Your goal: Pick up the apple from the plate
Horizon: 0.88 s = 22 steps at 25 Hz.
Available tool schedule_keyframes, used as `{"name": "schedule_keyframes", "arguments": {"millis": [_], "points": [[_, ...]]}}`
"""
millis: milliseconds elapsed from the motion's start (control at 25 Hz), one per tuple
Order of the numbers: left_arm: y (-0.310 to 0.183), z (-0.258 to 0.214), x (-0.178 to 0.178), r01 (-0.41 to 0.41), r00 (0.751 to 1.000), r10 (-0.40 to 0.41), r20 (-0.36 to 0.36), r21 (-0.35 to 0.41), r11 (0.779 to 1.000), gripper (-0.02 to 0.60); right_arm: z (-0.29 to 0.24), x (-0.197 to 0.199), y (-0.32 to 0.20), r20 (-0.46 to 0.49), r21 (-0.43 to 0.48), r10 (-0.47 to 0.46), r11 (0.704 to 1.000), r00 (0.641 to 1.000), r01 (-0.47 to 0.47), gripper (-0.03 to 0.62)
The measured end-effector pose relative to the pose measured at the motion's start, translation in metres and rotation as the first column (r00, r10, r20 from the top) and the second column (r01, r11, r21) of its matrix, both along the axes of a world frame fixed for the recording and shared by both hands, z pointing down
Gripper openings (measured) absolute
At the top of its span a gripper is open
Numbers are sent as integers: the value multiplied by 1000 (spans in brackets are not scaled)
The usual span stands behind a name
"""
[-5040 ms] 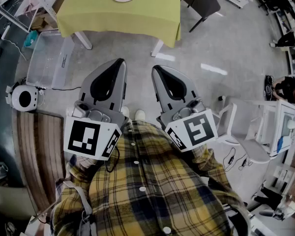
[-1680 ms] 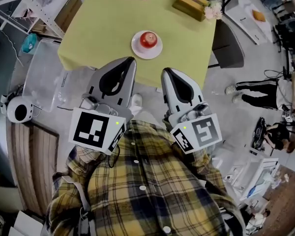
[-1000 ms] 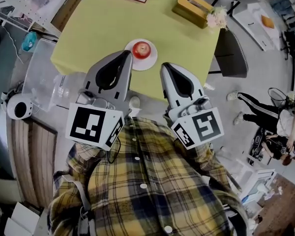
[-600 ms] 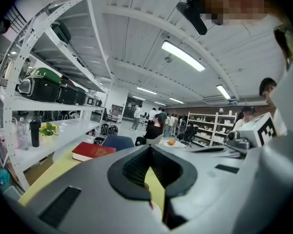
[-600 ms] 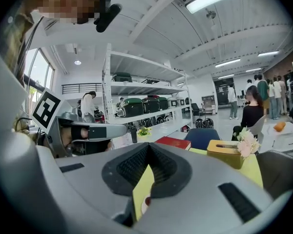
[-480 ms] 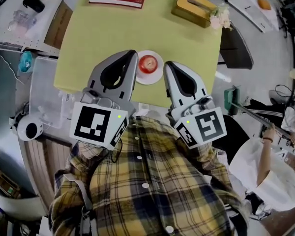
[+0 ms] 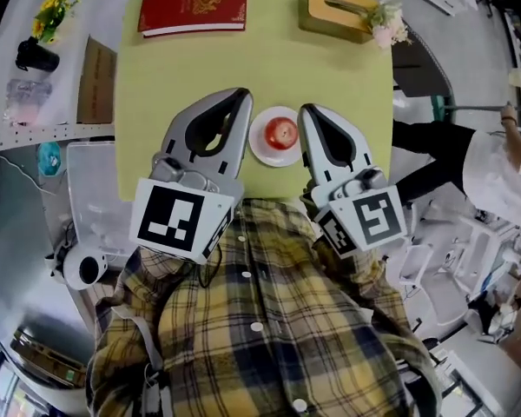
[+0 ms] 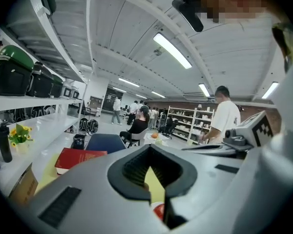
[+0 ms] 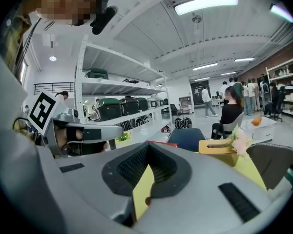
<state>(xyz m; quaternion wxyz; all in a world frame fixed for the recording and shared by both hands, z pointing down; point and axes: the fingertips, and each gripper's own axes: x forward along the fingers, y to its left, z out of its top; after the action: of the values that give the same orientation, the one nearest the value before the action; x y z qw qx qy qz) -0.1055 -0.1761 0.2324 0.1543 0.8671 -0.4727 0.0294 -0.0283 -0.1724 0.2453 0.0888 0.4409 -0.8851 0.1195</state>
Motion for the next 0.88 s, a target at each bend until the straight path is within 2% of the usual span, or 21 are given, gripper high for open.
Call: {"name": "schedule_keyframes", "arguments": {"millis": [240, 440, 880], "points": [[-9, 15, 9, -88, 996, 88, -3, -40, 995, 5, 11, 7, -4, -9, -27, 85, 996, 996, -85, -3], [-12, 27, 24, -112, 994, 112, -7, -67, 991, 5, 28, 22, -4, -30, -61, 116, 991, 993, -118, -3], [-5, 60, 40, -58, 998, 59, 4, -127, 990, 5, 76, 38, 7, -73, -161, 25, 986, 997, -36, -3]]}}
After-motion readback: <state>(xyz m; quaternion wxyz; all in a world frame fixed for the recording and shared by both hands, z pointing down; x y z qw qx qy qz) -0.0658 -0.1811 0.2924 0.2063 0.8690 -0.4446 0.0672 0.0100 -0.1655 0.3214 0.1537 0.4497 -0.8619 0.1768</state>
